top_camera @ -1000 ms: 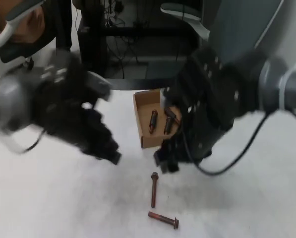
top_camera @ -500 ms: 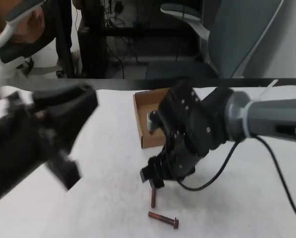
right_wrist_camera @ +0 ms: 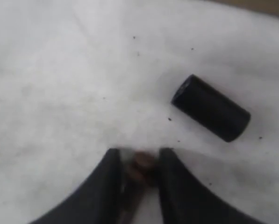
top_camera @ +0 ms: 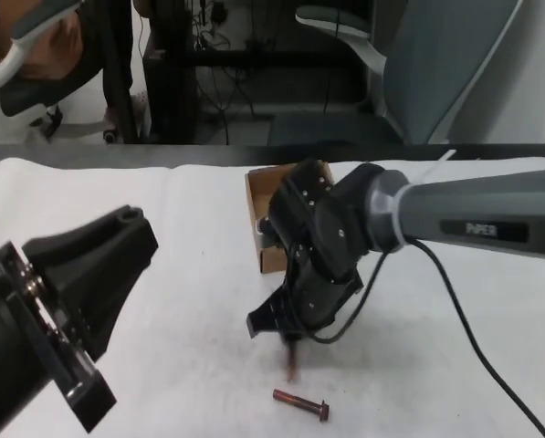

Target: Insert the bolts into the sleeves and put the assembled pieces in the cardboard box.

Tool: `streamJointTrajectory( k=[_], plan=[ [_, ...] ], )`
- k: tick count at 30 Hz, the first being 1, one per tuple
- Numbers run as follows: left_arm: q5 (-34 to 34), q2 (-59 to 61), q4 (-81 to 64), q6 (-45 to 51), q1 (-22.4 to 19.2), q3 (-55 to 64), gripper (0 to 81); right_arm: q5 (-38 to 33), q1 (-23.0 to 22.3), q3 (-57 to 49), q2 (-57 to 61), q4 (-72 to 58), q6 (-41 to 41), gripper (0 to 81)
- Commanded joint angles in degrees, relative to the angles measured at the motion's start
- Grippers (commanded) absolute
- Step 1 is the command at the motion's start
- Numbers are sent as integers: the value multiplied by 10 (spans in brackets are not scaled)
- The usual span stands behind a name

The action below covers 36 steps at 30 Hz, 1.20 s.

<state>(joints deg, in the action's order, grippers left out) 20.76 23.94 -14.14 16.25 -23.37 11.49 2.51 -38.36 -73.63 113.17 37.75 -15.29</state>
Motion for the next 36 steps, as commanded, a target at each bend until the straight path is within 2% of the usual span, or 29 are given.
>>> streamJointTrajectory(
  k=[1, 5, 11, 16, 23, 26, 29, 36],
  plan=[
    [-1, -5, -11, -1, -2, 0, 17, -4, -2, -6, 15, 38, 17, 4],
    [-15, -3, -5, -27, -2, 0, 17, -2, -9, -6, -2, 18, 35, 6],
    [-27, 20, 33, -77, -2, -15, 17, 15, -27, -6, -100, -39, 53, 6],
    [-67, 89, -60, -75, -33, -64, 17, 15, -46, 30, -202, -129, 60, 6],
    [-127, 252, -225, -93, -116, -80, 17, 11, -97, 175, -328, -304, 50, 6],
    [-138, 336, -310, -91, -139, -78, 17, 19, -120, 224, -354, -377, 50, 6],
    [-138, 397, -360, -72, -146, -78, 17, 28, -130, 253, -371, -435, 43, 6],
    [-125, 464, -463, -51, -145, -76, 17, 23, -130, 258, -372, -436, 51, 6]
  ],
)
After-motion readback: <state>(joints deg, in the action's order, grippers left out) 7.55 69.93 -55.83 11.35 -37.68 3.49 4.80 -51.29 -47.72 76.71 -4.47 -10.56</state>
